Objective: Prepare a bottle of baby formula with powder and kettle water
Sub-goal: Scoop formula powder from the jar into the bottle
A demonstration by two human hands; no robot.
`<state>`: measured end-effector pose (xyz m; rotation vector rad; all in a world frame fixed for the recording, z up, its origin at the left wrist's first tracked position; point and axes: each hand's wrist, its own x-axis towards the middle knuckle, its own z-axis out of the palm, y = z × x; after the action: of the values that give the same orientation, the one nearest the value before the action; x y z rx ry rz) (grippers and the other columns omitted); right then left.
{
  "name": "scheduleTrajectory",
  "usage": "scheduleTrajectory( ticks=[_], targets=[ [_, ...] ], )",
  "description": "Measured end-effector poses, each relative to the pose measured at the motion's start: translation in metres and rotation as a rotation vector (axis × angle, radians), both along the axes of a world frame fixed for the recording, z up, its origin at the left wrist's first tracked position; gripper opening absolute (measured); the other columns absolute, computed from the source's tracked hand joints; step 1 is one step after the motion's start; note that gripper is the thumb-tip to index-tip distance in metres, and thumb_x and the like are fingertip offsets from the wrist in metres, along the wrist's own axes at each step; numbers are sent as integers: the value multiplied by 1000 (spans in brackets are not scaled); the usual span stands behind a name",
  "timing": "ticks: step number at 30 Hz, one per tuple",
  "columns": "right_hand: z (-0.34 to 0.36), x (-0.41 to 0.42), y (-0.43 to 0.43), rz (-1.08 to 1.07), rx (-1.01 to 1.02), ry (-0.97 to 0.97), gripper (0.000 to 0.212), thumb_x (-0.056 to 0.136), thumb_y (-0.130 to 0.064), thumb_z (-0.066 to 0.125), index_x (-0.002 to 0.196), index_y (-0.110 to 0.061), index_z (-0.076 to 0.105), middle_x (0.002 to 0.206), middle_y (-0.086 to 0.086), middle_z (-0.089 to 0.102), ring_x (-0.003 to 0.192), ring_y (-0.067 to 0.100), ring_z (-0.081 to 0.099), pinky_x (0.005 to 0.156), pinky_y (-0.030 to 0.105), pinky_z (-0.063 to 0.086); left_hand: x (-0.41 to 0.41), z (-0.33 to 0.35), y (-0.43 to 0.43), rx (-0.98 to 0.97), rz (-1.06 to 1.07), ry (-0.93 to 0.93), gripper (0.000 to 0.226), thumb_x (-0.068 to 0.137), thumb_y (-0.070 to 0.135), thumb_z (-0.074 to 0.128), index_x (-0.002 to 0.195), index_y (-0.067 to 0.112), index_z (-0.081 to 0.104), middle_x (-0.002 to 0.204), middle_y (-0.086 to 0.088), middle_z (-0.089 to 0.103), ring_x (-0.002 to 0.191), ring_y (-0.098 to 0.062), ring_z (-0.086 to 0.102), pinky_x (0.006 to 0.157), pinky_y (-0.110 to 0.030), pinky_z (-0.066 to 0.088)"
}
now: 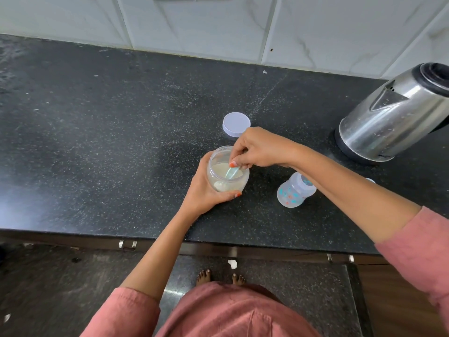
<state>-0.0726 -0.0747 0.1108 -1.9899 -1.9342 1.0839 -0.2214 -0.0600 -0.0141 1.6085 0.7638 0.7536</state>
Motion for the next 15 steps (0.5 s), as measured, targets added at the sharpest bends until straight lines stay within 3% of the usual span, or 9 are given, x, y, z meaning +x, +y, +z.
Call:
scheduleTrajectory(
  ticks=[6, 15],
  targets=[
    [-6, 9, -11, -249, 8, 84, 11, 81, -10, 68, 89, -4, 71, 64, 3, 63, 57, 7, 54, 64, 15, 48, 0, -1, 0, 12, 0, -2, 83, 47, 39, 79, 118, 41, 35, 123, 19, 47, 113, 12, 46, 88, -3, 35],
    [-8, 22, -26, -501, 4, 259, 8, 79, -9, 69, 86, -5, 71, 68, 3, 66, 54, 3, 59, 54, 8, 50, 1, -3, 1, 34, 16, 17, 84, 47, 40, 80, 118, 44, 35, 125, 19, 47, 115, 7, 46, 91, -6, 35]
  ],
)
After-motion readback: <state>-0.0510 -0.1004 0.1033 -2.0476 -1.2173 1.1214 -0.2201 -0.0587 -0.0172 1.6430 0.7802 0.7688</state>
